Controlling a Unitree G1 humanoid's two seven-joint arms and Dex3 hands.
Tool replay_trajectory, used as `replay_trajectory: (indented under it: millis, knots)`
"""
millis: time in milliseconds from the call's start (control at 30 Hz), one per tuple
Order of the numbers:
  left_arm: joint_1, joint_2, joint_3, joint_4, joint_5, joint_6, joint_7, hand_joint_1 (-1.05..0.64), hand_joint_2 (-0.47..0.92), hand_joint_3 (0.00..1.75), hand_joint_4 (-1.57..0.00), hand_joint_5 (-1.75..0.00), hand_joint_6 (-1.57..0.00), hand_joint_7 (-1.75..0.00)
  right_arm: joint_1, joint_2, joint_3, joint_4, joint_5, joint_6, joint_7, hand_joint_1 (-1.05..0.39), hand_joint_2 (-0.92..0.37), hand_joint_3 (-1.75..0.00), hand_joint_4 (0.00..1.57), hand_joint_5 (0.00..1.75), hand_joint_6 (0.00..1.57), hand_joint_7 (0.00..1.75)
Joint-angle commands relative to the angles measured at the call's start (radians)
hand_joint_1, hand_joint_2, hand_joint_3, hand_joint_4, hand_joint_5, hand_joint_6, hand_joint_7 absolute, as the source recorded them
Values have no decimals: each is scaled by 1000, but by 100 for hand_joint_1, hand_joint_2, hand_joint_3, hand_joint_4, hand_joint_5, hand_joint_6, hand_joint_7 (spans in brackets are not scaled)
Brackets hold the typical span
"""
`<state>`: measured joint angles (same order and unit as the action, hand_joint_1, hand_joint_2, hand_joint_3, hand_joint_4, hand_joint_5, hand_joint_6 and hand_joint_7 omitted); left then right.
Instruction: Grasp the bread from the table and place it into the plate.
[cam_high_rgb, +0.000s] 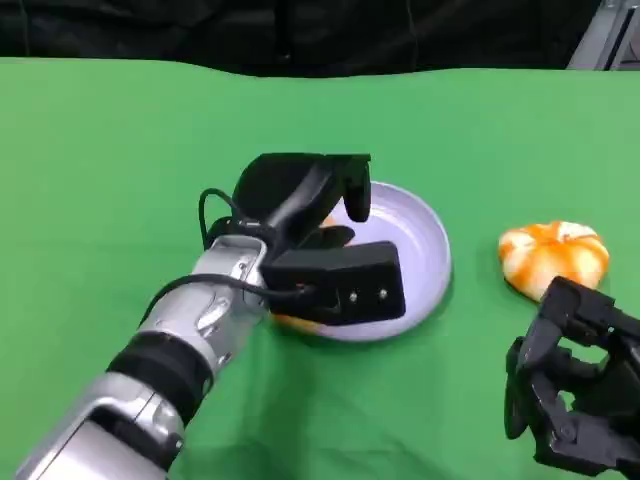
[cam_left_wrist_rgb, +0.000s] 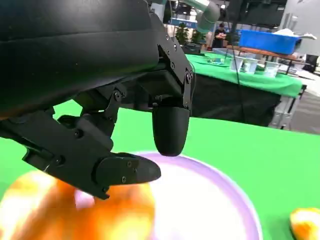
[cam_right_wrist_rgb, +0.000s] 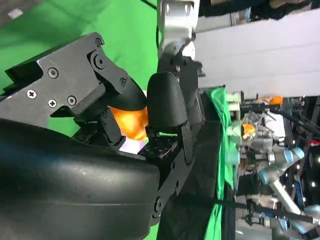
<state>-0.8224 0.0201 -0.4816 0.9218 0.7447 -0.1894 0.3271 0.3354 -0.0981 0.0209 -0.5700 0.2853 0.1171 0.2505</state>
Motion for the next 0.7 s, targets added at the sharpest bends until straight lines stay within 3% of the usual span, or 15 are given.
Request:
replay_trajectory:
  millis: [33, 100, 133, 200, 233, 267, 300, 367, 467, 700]
  knots:
    - [-32, -3, -1, 64, -26, -52, 21, -5, 78, 44, -85, -175, -71, -151, 11, -10, 6, -20, 4, 7, -1, -11, -58, -113, 89, 175, 65, 168]
    - [-37, -3, -3, 83, -32, -72, 23, -4, 77, 46, -85, -175, -89, -102, 12, -10, 7, -26, 1, 14, -7, -11, -58, -113, 89, 175, 66, 168]
    - [-37, -2, 5, 91, -51, -88, -7, -4, 76, 47, -85, -175, -92, -94, 13, -10, 6, -28, 4, 18, -7, -11, -58, -113, 89, 175, 67, 167]
    - [-44, 15, -10, 84, -57, -78, -105, -10, 86, 38, -85, -126, -103, -49, 12, -12, 6, -30, 0, 18, -8, -11, -58, -113, 89, 175, 67, 167]
    - [-48, 27, -25, 70, -48, -60, -160, -36, 90, 45, -57, -72, -78, -22, 12, -14, 7, -30, -5, 16, -8, -11, -58, -114, 90, 175, 68, 167]
    - [-45, 39, -37, 44, -41, -37, -209, -45, 91, 48, -53, -42, -70, -12, 11, -16, 6, -29, -10, 13, -8, -11, -58, -114, 90, 175, 68, 168]
    - [-39, 47, -43, 21, -38, -19, -243, -64, 92, 53, -33, -18, -52, -5, 10, -17, 5, -28, -12, 11, -7, -11, -58, -114, 90, 175, 68, 168]
    - [-21, 57, -44, -20, -41, -2, -273, -75, 92, 56, -21, -5, -41, -1, 9, -20, 5, -28, -19, 8, -8, -10, -58, -114, 90, 175, 68, 169]
    - [10, 84, -40, -99, -48, 10, -316, -90, 92, 69, -3, 0, -23, -1, 11, -18, 7, -29, -25, 10, -14, -10, -59, -113, 89, 175, 67, 171]
    - [78, 153, -4, -298, -88, 45, -421, -99, 92, 80, 0, 0, -16, -1, 6, -11, 9, -16, -24, 3, -16, -9, -59, -113, 89, 175, 66, 172]
